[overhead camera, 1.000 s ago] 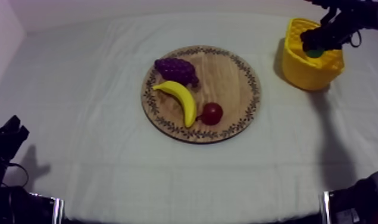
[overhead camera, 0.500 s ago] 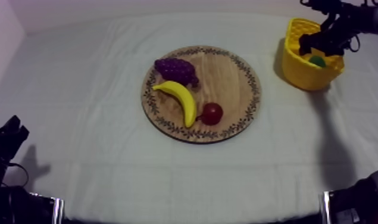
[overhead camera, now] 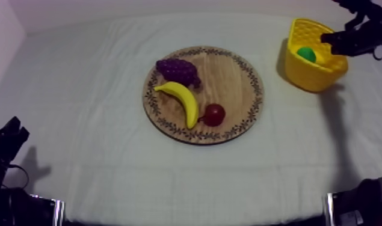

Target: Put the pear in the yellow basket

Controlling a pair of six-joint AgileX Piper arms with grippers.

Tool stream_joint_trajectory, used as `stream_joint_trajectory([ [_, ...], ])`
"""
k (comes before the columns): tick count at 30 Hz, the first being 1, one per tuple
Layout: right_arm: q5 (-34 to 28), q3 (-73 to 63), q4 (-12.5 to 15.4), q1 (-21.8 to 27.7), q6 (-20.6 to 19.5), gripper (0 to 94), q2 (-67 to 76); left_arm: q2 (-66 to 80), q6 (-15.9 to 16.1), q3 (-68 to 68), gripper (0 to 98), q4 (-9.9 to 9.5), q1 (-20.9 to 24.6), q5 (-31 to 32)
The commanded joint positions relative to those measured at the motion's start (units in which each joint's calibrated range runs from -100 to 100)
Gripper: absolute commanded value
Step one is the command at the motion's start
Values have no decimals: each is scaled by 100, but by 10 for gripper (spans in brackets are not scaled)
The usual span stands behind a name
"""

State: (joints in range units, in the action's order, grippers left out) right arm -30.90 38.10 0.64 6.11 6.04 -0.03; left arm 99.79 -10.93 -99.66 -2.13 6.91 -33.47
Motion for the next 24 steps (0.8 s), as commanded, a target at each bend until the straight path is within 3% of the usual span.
stream_joint_trajectory([
  [1,79,477,261,62,514,10,741,4,1,0,1,1,1,0],
  [9,1015,2504,241,146,552,7,2782,4,1,0,1,1,1,0],
  [20,1508,5184,1049,86,1272,8,5805,4,1,0,1,1,1,0],
  [24,1378,5840,1178,21,1208,8,6886,4,1,0,1,1,1,0],
])
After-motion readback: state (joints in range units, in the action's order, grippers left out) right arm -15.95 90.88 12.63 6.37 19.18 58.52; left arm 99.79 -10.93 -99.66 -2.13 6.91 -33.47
